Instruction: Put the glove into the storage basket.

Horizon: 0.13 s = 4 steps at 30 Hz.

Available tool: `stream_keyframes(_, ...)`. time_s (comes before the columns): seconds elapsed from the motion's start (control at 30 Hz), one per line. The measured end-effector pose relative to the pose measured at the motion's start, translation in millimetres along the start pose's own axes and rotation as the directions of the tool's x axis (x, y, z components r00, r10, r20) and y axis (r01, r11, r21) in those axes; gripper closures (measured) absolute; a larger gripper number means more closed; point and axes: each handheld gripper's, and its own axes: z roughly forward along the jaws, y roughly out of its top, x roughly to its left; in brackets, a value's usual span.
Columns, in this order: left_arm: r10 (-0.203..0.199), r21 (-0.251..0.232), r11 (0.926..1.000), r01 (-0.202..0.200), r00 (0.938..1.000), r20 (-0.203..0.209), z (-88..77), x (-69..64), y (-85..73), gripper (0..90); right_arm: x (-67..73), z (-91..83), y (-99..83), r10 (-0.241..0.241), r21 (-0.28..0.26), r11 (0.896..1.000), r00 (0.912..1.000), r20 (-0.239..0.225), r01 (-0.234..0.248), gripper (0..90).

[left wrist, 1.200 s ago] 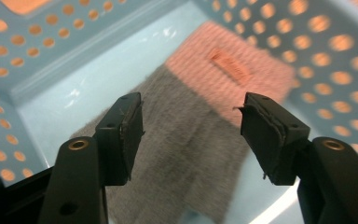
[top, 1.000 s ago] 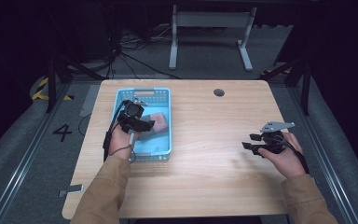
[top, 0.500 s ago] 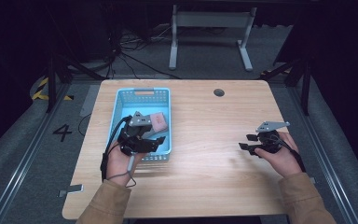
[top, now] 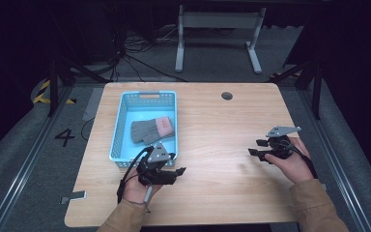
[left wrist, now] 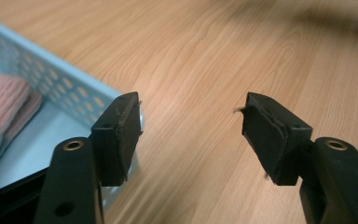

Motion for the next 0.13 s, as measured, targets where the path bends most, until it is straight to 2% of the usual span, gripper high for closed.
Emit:
stream_keyframes(0.07,0.009,0.027,0.9996,-0.009,0.9999,-0.008,2.3,-5.0,-3.4,42.3,-0.4,-0.1,-0.1,0.000,0.000,1.000,1.0000,0.001,0.000,46.4)
stream_keyframes(0.13,0.049,-0.002,0.9988,-0.049,0.9985,-0.024,0.0,-10.5,-3.0,41.0,-0.2,0.1,0.1,0.000,-0.001,1.000,1.0000,0.001,0.000,46.3)
